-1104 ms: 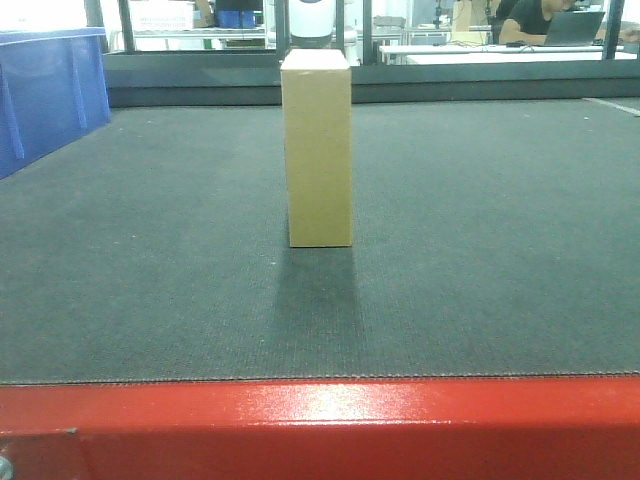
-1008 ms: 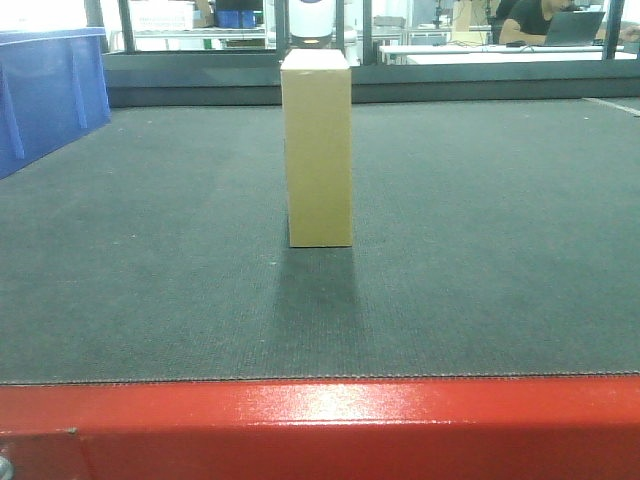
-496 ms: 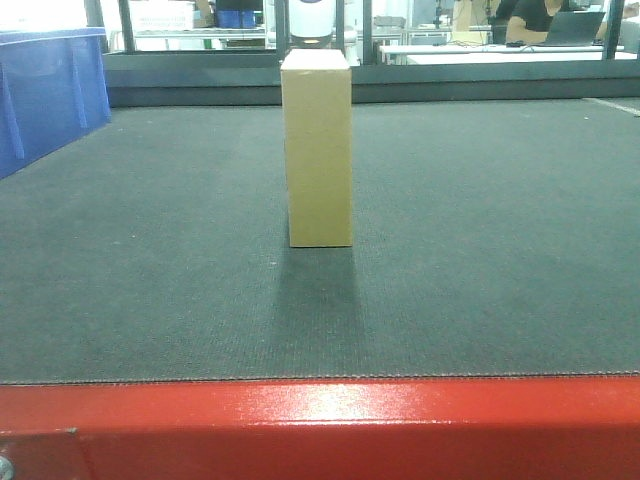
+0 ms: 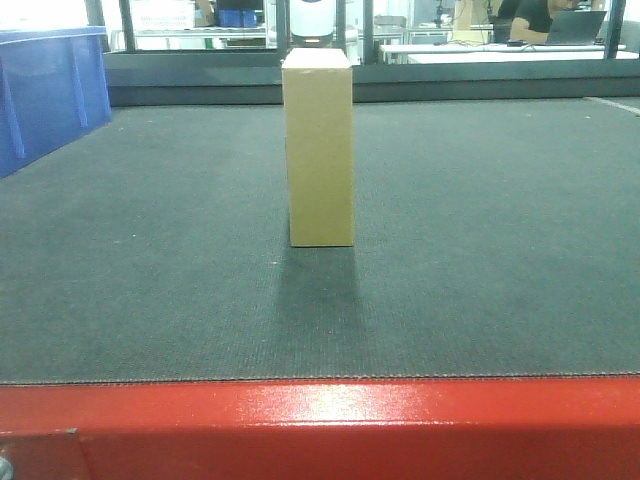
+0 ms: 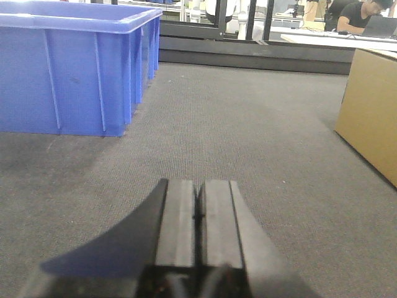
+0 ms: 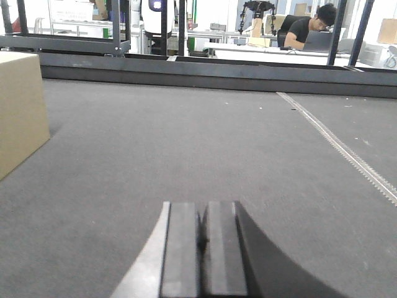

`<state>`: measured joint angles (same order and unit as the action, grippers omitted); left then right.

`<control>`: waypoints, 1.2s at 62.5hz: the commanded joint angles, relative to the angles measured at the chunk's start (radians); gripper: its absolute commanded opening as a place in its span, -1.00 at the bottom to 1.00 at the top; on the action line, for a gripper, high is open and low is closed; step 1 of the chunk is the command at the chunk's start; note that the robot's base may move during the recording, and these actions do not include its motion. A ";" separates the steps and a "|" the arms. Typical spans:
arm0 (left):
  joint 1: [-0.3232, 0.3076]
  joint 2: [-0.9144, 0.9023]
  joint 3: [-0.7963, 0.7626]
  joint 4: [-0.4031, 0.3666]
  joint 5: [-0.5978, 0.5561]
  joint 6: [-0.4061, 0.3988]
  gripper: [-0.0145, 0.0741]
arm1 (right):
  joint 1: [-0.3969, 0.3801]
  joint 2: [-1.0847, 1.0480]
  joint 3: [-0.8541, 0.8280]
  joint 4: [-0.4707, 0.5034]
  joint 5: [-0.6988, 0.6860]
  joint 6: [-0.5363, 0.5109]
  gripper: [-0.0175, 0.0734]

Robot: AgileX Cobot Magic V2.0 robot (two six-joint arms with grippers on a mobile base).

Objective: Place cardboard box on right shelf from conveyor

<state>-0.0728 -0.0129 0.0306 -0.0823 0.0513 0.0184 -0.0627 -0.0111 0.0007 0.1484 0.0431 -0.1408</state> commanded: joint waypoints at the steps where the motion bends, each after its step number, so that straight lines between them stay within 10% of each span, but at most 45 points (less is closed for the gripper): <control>1: -0.005 -0.012 -0.003 -0.009 -0.091 -0.007 -0.94 | -0.001 0.002 -0.096 0.002 -0.049 0.037 -0.47; 11: -0.005 -0.012 -0.003 -0.009 -0.091 -0.007 -0.94 | 0.001 0.166 -0.282 -0.027 0.035 0.071 -0.36; 30: -0.005 -0.012 -0.003 -0.009 -0.091 -0.007 -0.94 | 0.131 0.503 -0.503 -0.080 0.085 0.071 0.78; 50: -0.005 -0.012 -0.003 -0.009 -0.091 -0.007 -0.94 | 0.368 0.973 -0.918 -0.086 0.310 0.096 0.78; 75: -0.005 -0.012 -0.003 -0.009 -0.091 -0.007 -0.94 | 0.572 1.567 -1.694 -0.195 0.748 0.474 0.78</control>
<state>-0.0728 -0.0129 0.0306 -0.0823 0.0513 0.0184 0.4857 1.5106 -1.5354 0.0000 0.7629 0.2604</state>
